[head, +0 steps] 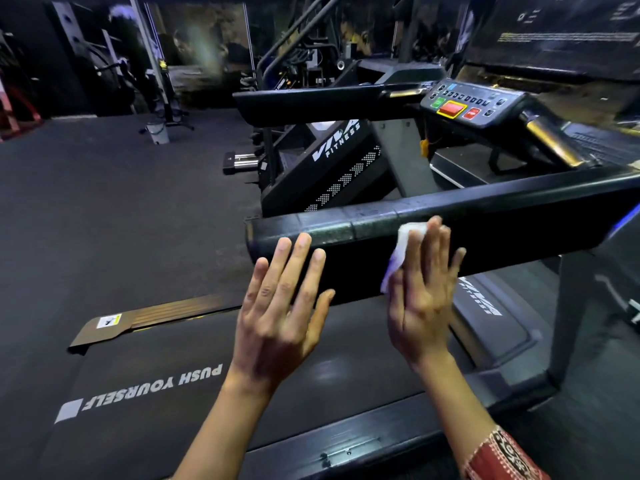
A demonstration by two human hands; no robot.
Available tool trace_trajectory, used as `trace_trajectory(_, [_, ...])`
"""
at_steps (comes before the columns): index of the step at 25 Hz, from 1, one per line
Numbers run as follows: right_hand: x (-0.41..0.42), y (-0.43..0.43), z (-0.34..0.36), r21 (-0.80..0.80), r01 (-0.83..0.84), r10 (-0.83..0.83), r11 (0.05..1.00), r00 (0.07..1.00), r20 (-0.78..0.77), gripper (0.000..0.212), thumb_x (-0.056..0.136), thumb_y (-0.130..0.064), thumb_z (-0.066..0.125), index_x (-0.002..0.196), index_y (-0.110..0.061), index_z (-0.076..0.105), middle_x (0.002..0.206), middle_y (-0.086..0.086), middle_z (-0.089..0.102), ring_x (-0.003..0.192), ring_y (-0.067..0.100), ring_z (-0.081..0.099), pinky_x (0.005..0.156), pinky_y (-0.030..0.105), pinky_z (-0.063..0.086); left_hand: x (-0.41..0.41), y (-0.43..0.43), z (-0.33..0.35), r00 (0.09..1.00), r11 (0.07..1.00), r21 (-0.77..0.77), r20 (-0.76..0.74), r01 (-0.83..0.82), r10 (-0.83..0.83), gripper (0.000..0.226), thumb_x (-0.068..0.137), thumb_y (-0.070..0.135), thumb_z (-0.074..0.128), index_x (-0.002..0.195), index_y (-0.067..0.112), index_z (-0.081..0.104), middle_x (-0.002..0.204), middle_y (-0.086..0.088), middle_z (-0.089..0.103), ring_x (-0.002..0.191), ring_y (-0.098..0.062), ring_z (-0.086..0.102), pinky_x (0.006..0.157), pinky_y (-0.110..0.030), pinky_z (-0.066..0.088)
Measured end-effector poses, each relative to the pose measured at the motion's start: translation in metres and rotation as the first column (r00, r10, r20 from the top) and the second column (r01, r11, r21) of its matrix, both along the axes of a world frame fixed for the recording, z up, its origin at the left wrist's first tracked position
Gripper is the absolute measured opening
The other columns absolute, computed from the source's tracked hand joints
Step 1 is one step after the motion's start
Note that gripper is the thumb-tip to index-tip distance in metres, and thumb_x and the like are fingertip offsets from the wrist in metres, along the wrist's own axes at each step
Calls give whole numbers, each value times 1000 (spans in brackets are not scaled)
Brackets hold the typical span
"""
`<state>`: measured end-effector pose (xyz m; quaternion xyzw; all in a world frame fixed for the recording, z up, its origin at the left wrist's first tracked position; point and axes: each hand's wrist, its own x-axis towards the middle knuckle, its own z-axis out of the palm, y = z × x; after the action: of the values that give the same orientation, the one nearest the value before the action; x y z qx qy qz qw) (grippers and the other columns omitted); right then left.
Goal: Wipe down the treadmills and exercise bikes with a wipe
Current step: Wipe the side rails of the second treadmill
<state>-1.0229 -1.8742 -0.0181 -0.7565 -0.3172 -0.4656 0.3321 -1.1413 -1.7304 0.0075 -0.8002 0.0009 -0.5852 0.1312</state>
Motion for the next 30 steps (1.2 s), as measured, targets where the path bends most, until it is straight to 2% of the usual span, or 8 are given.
trace_trajectory(2, [0,12,18,95,-34,38,995,998,-50,55,105,-29,23,154,-12,3,160,-3,-10,148,22,-2,117,53,-1,10,-13,-2,1000,1000,-12,1,1,-1,44,92,23,62,130,4,51,136,-16,47,134,-27,36,116,-39,19])
trace_trajectory(4, [2,12,11,-34,-111,114,993,991,73,59,104,-30,30,154,-13,3,160,0,-8,148,23,0,117,51,-1,19,-22,-3,1000,999,-35,5,7,-7,44,92,22,61,131,4,51,138,-16,47,137,-26,34,116,-40,18])
trace_trajectory(7, [31,-32,-17,-205,-57,108,977,964,242,57,103,-23,37,154,-17,12,162,0,3,148,19,10,118,46,6,29,-32,-4,1000,999,-29,6,-28,28,47,91,21,62,133,5,49,141,-14,44,141,-24,30,116,-43,18])
trace_trajectory(11, [64,-58,13,30,-29,26,999,997,78,52,104,-22,31,153,-13,16,161,0,3,148,19,6,117,48,4,57,-64,0,999,998,-34,1,-43,43,46,90,23,63,131,6,51,139,-15,47,134,-29,37,116,-43,17])
trace_trajectory(13, [68,-58,29,47,-95,92,994,995,46,46,104,-21,31,146,-4,28,157,9,20,147,23,7,117,50,3,74,-84,3,1000,999,-46,-14,-19,18,45,90,23,61,131,7,51,138,-16,47,133,-29,38,116,-43,17])
trace_trajectory(18, [102,-130,11,-269,-206,258,941,950,176,45,98,3,28,140,-6,40,145,14,38,143,25,28,116,43,25,119,-134,11,998,995,-80,-41,52,-55,42,88,18,60,128,7,55,134,-19,52,129,-30,44,114,-44,20])
trace_trajectory(24, [147,-251,53,76,-32,33,997,999,-13,44,83,22,44,124,11,56,132,25,53,125,31,51,108,38,40,214,-241,37,912,915,-158,-118,372,-392,35,85,14,59,117,0,65,118,-18,64,112,-34,58,104,-49,38])
trace_trajectory(30, [166,-403,88,206,425,-413,881,905,-101,28,92,4,51,118,8,61,119,20,62,110,21,55,100,16,38,304,-391,54,670,714,-235,-245,660,-701,43,86,31,49,113,2,66,110,-15,67,104,-33,62,99,-44,40])
